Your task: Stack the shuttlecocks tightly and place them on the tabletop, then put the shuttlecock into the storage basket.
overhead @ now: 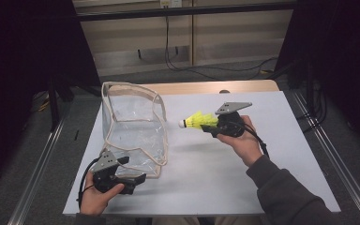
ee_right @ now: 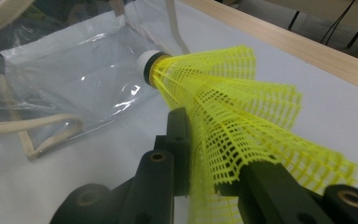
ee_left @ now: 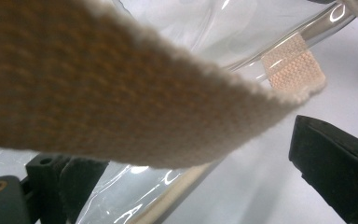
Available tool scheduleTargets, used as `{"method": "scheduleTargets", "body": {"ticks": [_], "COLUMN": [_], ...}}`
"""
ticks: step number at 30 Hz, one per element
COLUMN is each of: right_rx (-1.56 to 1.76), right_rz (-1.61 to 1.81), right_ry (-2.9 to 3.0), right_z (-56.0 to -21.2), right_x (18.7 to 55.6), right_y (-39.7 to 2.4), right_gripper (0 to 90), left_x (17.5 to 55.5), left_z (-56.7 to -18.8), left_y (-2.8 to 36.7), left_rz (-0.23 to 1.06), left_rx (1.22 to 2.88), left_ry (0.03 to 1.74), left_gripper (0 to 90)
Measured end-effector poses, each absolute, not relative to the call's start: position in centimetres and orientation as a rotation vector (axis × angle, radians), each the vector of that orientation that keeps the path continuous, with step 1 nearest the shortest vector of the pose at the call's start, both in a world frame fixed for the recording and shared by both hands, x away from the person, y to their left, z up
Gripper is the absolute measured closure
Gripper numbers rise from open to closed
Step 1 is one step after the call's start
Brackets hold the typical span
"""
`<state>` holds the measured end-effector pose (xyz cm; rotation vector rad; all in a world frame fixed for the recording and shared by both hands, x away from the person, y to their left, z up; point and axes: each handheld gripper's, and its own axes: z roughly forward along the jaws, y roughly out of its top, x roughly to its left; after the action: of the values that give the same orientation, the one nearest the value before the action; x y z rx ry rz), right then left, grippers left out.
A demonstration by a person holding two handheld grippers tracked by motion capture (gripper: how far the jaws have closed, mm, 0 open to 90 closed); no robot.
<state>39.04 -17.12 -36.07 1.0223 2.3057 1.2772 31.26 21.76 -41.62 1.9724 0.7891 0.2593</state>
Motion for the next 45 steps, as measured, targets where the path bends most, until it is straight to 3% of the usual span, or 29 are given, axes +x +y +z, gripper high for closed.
{"method": "scheduleTargets", "body": {"ticks": [45], "right_rx": [0.821], "right_rz": [1.317], "right_ry": [2.444], "right_z": [-28.1], "right_x": [38.5], "right_y": [-14.6], "right_gripper": [79.4], "left_x": [31.4], "left_z": [-41.6], "left_y": [21.8], "left_rz": [0.247], "left_rx": [1.964], "left_ry": [0.79], "left_gripper": [5.0]}}
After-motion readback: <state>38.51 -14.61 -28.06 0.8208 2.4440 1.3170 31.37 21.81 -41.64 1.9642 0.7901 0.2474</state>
